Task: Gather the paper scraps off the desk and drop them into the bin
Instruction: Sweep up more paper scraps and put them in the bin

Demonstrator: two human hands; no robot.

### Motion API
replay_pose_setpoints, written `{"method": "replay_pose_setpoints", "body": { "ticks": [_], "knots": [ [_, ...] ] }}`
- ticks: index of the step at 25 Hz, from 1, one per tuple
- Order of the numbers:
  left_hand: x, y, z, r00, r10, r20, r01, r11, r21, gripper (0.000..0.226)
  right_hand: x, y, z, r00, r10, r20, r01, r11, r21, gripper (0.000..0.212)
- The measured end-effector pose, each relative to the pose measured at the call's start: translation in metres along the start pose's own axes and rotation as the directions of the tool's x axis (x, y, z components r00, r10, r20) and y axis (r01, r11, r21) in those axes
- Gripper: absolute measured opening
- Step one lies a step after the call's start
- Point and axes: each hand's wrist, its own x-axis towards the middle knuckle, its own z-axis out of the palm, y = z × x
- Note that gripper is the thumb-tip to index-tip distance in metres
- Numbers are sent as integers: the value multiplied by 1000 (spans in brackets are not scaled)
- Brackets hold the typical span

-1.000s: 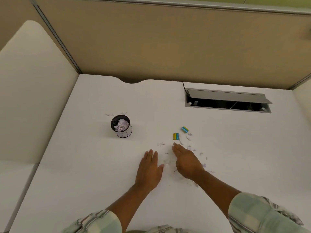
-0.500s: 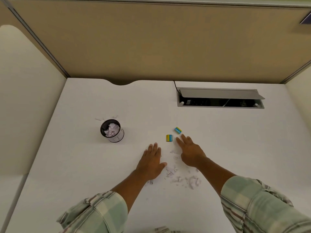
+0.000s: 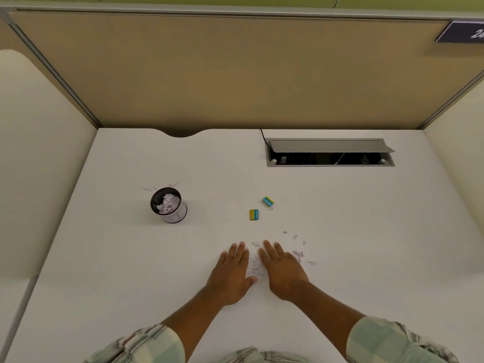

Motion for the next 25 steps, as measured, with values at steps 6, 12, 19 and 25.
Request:
{"method": "replay_pose_setpoints", "body": {
  "ticks": [6, 12, 19, 25],
  "knots": [
    [-34, -8, -1, 951, -142, -273, 33, 929, -369, 57, -24, 22, -17, 954, 232, -191, -166, 937, 308, 66],
    [-46, -33, -8, 843, -523, -125, 371, 734, -569, 24, -39, 67, -22, 824, 563, -67, -472, 748, 467, 39],
    [-39, -5, 1, 899, -436, -43, 321, 722, -613, 16, -34, 11, -5, 930, 363, -67, -282, 817, 503, 37],
    [-42, -2, -10, 905, -423, -50, 287, 694, -661, 16, -28, -13, -10, 957, 263, -122, -143, 793, 592, 36]
  ]
}}
